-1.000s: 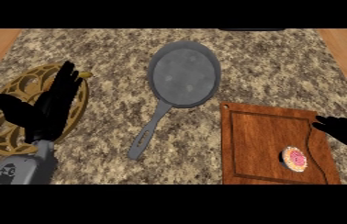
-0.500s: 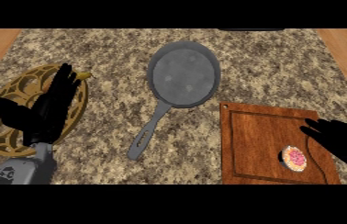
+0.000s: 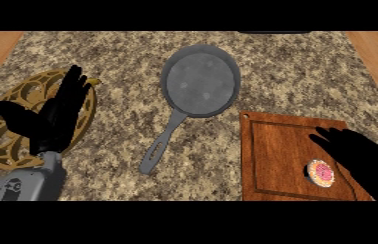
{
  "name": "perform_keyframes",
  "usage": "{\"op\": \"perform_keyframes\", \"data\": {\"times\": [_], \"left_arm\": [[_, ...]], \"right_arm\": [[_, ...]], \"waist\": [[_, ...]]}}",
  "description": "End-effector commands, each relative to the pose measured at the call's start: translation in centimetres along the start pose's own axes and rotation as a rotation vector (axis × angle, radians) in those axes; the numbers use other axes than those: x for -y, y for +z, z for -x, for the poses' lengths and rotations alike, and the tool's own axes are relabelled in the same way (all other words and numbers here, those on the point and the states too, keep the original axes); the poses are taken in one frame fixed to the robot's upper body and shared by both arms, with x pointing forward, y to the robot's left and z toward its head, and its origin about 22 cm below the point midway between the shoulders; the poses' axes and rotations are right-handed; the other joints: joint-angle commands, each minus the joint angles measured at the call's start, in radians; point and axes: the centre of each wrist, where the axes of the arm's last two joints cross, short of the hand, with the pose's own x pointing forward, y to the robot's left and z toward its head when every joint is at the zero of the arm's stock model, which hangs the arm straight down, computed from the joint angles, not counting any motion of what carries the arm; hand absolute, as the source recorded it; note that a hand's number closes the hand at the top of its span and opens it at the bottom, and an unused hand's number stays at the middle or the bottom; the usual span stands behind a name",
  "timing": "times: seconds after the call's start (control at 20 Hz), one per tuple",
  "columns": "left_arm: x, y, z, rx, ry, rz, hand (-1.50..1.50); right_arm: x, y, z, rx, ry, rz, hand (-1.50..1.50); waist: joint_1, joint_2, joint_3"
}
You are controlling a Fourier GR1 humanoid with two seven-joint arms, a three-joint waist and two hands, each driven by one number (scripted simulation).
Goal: Pick the cupcake from the cutting board and place it in the pan
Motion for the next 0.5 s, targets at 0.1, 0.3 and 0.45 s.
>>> {"op": "perform_keyframes", "data": {"times": [0.1, 0.3, 0.45], "left_arm": [[0.0, 0.2, -0.1, -0.002, 0.004, -0.003, 0.00], [-0.1, -0.7, -0.6, -0.006, 0.007, 0.004, 0.00], [1.9, 0.7, 0.6, -0.009, 0.014, 0.004, 0.00]], "right_arm": [[-0.7, -2.9, 1.4, -0.043, -0.004, -0.024, -1.50], [-1.2, -5.0, 1.1, -0.026, -0.019, -0.012, -1.50], [-3.0, -5.2, 1.2, -0.027, 0.005, -0.064, -1.50]], "waist": [[0.003, 0.000, 0.000], [0.002, 0.001, 0.000], [0.000, 0.000, 0.000]]}}
